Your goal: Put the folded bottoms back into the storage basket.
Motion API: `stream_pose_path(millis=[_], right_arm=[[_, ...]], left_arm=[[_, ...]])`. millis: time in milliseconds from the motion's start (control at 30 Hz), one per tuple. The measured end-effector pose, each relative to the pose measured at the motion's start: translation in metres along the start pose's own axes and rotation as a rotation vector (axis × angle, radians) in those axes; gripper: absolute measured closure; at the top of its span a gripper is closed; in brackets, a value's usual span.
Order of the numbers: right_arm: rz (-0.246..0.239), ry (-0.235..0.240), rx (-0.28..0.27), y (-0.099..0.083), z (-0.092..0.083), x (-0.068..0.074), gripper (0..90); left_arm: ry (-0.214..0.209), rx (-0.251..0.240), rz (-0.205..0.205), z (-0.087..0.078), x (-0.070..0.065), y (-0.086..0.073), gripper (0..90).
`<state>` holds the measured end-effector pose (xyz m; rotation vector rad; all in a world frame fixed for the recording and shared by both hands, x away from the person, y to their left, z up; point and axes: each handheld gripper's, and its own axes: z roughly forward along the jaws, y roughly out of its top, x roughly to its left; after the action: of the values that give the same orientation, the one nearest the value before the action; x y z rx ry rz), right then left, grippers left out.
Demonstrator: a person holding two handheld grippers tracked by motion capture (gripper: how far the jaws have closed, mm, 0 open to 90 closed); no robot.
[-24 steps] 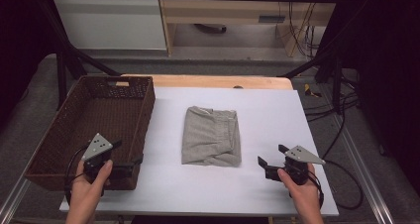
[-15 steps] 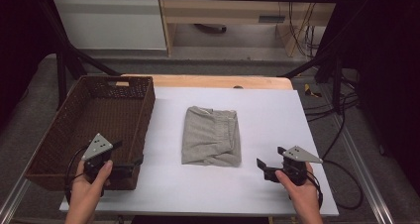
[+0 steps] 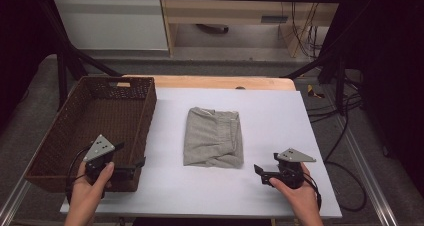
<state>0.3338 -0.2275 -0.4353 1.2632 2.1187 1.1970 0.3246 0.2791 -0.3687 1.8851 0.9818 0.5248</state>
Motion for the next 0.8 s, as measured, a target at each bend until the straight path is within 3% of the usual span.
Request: stream_pose_path(millis=[233, 333, 467, 600, 800], right_arm=[[-0.021, 0.008, 0.039, 0.000, 0.005, 0.007, 15.9], [-0.012, -0.031, 0.047, 0.001, 0.010, 0.012, 15.3], [-0.029, -0.012, 0.048, 0.003, 0.011, 0.016, 20.1], [-0.037, 0.022, 0.091, 0.005, 0.015, 0.022, 23.8], [-0.049, 0.066, 0.095, 0.008, 0.021, 0.029, 34.1]], left_arm=[[0.001, 0.006, 0.007, 0.001, -0.001, 0.000, 6.4], [-0.005, 0.007, 0.005, 0.000, 0.000, 0.000, 6.4], [-0.006, 0.007, 0.007, 0.001, 0.000, 0.000, 6.5], [-0.003, 0.010, 0.011, 0.001, -0.001, 0.000, 6.5], [-0.001, 0.013, 0.013, 0.002, -0.001, 0.000, 6.5]])
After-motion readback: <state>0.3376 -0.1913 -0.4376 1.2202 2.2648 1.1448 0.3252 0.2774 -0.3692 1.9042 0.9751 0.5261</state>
